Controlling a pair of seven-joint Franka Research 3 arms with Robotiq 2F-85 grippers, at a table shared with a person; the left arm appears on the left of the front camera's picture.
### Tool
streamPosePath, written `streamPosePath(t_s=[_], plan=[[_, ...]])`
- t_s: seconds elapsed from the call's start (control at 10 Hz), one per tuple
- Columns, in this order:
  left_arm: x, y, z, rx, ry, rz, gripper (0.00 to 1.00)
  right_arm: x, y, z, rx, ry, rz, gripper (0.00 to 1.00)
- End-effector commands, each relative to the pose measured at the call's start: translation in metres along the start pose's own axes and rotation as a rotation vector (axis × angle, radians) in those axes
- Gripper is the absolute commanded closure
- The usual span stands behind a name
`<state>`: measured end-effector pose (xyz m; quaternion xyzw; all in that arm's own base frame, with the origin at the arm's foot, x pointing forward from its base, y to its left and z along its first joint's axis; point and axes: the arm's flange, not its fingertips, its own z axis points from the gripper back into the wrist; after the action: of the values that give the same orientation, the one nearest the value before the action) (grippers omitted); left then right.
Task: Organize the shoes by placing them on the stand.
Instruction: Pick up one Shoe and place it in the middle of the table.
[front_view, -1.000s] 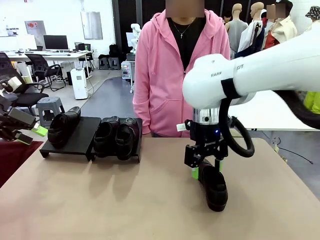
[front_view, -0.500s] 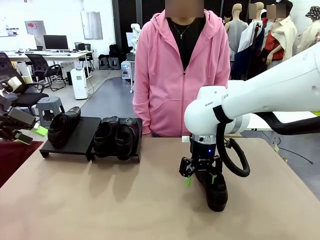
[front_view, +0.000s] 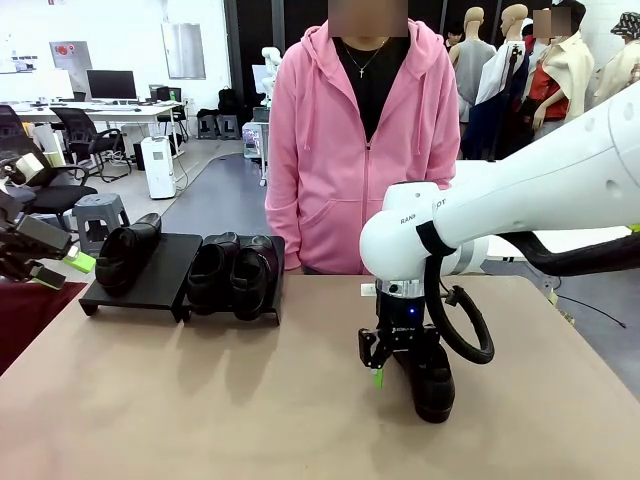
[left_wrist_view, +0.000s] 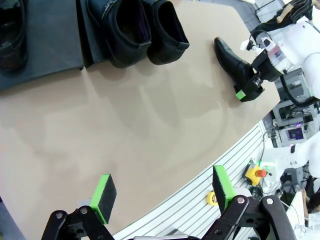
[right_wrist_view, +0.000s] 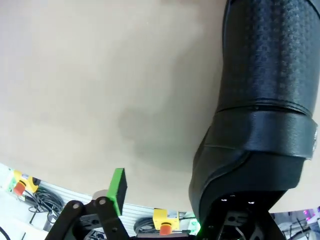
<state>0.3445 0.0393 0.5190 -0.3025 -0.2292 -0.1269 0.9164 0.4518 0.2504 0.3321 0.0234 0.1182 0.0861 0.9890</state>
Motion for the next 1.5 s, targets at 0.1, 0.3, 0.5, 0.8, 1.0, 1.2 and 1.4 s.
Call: streamPosePath(t_s=[0.1, 0.3, 0.5, 0.8, 1.0, 1.2, 1.4], plan=[[-0.001, 0.002, -0.001, -0.024, -0.017, -0.016, 0.0, 0.0, -0.002, 0.008, -0.02, -0.012, -0.025, 1.0], [-0.001, 0.002, -0.001, -0.024, -0.017, -0.016, 0.0, -0.004, -0.01, 0.013, -0.017, -0.035, -0.066, 1.0], [-0.001, 0.002, -0.001, -0.024, -0.017, -0.016, 0.0, -0.01, -0.02, 0.023, -0.028, -0.074, -0.129, 1.0], [-0.001, 0.002, -0.001, -0.024, -0.017, -0.016, 0.0, -0.039, -0.043, 0.052, -0.041, -0.166, -0.182, 1.0], [-0.001, 0.002, -0.001, -0.024, -0.017, -0.016, 0.0, -0.08, -0.046, 0.084, -0.071, -0.205, -0.125, 1.0], [-0.001, 0.002, -0.001, -0.024, -0.017, -0.016, 0.0, -0.134, -0.041, 0.112, -0.046, -0.156, -0.052, 1.0], [-0.001, 0.002, -0.001, -0.024, -0.017, -0.016, 0.0, -0.15, -0.056, 0.12, -0.053, -0.052, -0.119, 1.0]])
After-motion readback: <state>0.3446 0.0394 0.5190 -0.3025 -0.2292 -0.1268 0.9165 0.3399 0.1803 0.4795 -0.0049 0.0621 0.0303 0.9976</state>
